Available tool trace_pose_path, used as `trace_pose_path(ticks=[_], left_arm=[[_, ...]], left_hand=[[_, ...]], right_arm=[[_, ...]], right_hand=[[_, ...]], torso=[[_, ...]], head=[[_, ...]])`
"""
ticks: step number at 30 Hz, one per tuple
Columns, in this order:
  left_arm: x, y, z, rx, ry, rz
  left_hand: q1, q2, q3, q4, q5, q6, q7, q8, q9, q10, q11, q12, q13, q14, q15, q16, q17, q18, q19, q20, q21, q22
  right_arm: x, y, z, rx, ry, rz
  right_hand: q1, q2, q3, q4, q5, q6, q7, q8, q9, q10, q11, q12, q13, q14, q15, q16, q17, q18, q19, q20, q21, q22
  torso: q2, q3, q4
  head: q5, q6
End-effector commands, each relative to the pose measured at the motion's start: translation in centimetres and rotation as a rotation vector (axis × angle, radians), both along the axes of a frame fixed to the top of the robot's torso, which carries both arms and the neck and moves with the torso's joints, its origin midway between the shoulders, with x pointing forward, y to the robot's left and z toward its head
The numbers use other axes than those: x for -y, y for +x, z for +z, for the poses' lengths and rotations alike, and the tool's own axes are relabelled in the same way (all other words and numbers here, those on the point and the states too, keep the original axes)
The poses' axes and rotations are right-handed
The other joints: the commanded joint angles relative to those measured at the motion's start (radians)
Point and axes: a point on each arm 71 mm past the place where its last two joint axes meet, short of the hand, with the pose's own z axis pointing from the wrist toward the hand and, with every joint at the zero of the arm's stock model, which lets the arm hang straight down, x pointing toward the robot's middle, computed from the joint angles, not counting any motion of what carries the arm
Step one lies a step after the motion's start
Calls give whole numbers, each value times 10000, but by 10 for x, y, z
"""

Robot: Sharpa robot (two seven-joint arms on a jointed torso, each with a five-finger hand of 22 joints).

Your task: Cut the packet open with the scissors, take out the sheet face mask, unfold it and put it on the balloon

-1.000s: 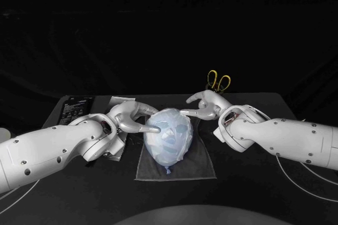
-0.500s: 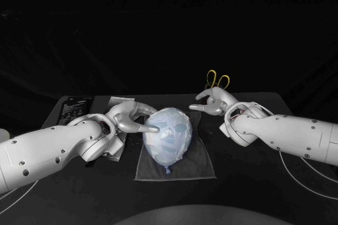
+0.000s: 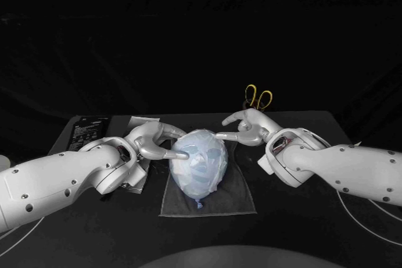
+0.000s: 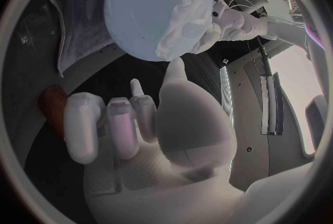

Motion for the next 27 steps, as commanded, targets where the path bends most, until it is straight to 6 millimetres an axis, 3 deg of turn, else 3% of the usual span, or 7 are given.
trace_pose_path(ticks=[1, 4, 10, 25, 27], left_arm=[[3, -3, -4, -259, 33, -301], [3, -3, -4, -259, 31, -306], [3, -3, -4, -260, 30, -309], [3, -4, -4, -277, 21, -303], [3, -3, -4, -289, 16, -304]], left_hand=[[12, 52, 61, -15, -56, 57, 667, 66, 16, 39, -1, -6, 10, 100, -2, -50, 14, -16, 74, 22, 32, -14], [12, 52, 61, -15, -56, 57, 667, 66, 16, 39, -1, -6, 10, 100, -2, -50, 14, -16, 74, 22, 32, -14], [12, 73, 82, -16, -57, 75, 676, 75, 20, 85, 10, -12, 13, 122, 9, -59, 17, -10, 83, 20, 33, -21], [14, 84, 92, -17, -58, 78, 682, 78, 19, 101, 17, -15, 14, 128, 15, -65, 18, -7, 79, 20, 32, -29], [14, 84, 92, -17, -58, 78, 682, 78, 19, 101, 17, -15, 14, 128, 15, -65, 18, -7, 79, 20, 32, -29]], right_arm=[[-4, -5, -1, -557, 400, 481], [-3, -6, -3, -924, 587, 469], [-4, -5, -6, -1304, 657, 410], [-2, 10, -18, -1381, 134, -227], [-1, 12, -19, -1295, 81, -428]], right_hand=[[-78, -102, -73, 4, -64, -101, 4, 24, -18, 126, 68, -33, 1461, 1076, 9, 58, 2627, 101, 500, 25, -95, 2191], [-94, -252, -67, 18, -62, -208, 6, -5, -38, 75, 72, -75, 1410, 1076, 14, 58, 2627, 116, 470, 29, -164, 2171], [-144, -313, -29, 31, -61, -267, 15, -15, -47, 73, 78, -69, 1415, 1076, 18, 58, 2627, 120, 461, 32, -184, 2165], [26, -168, 96, -22, -63, -299, 22, 40, -38, 79, 86, -52, 1425, 1076, 27, 58, 2627, 109, 480, 39, -136, 2180], [104, -71, 106, -27, -63, -257, 24, 92, -22, 100, 86, -31, 1445, 1076, 28, 58, 2627, 103, 491, 41, -112, 2188]], torso=[[-5, 1, -1], [-2, 4, 1], [12, 5, 10], [1, -4, 7], [5, -1, -1]], head=[[-6, 4], [-29, 7], [-44, -4], [-43, -76], [-32, -82]])
